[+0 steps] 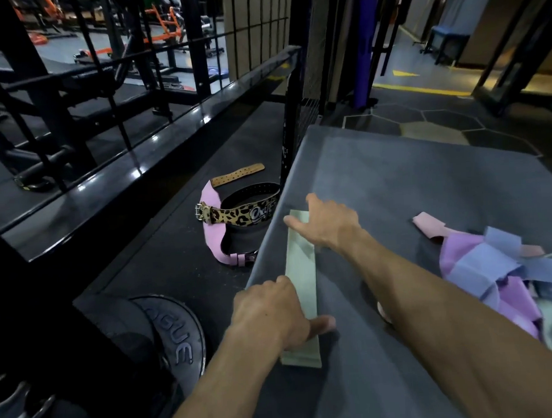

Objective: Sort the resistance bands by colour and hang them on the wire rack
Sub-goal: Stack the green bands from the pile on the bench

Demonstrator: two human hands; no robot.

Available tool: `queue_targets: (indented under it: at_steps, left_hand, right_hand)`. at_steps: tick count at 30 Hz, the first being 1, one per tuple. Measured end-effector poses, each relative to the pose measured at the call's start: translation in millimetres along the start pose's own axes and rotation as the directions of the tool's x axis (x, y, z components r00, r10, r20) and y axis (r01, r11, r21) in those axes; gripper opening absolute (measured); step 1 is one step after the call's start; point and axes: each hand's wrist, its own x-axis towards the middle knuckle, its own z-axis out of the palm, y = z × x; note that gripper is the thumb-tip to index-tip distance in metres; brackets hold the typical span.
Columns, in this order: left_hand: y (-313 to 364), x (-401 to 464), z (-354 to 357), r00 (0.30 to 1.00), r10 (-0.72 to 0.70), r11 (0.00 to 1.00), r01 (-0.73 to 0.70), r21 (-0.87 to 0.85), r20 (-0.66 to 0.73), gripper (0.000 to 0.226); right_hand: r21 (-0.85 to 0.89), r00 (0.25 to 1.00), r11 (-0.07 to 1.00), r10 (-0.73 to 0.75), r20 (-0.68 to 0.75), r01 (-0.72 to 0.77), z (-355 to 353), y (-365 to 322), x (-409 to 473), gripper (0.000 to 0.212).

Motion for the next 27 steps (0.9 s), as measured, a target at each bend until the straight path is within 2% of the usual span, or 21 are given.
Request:
queue_targets:
  at_steps: [4, 7, 12, 15, 18, 21, 24, 25, 27]
  left_hand:
    - [-2, -7, -5, 0.999, -0.013, 0.998, 0.011, -0.067, -0.035, 0.076]
    - [3, -16, -9, 0.991, 0.011, 0.993, -0.027, -0.117, -0.136, 0.056]
    - [45, -34, -5, 0.924, 0.147, 0.967, -0.21, -0.147, -0.353, 0.032]
    - [79, -34, 5, 0.907, 0.244, 0.947, -0.299, -0.116, -0.344, 0.02]
    - [106, -27, 17, 0.896, 0.329, 0.917, -0.378, -0.124, -0.297, 0.02]
    - [126, -20, 26, 0.882, 0.385, 0.901, -0.423, -0.097, -0.273, 0.041]
    - [134, -11, 30, 0.912, 0.353, 0.927, -0.371, -0.055, -0.207, 0.076]
    - [137, -8, 30, 0.921, 0.328, 0.937, -0.345, -0.051, -0.21, 0.081]
    - [143, -3, 29, 0.92, 0.273, 0.95, -0.304, -0.074, -0.281, 0.074]
  right_hand:
    - [0.049, 0.991, 0.997, -0.058, -0.124, 0.065, -13, 34, -44, 0.053]
    - [0.128, 0.966, 0.99, -0.027, -0.256, 0.062, -24, 75, -86, 0.04]
    - [0.337, 0.859, 0.941, 0.188, -0.475, -0.019, -35, 150, -158, 0.017]
    - [0.417, 0.771, 0.905, 0.323, -0.549, -0.082, -37, 192, -192, 0.009]
    - [0.416, 0.724, 0.882, 0.433, -0.537, -0.219, -37, 224, -215, 0.015]
    - [0.388, 0.782, 0.878, 0.443, -0.438, -0.281, -32, 245, -232, 0.015]
    - [0.273, 0.844, 0.912, 0.393, -0.364, -0.307, -29, 260, -240, 0.017]
    - [0.231, 0.863, 0.921, 0.378, -0.335, -0.313, -29, 264, -242, 0.022]
    - [0.171, 0.898, 0.931, 0.357, -0.257, -0.322, -31, 270, -243, 0.032]
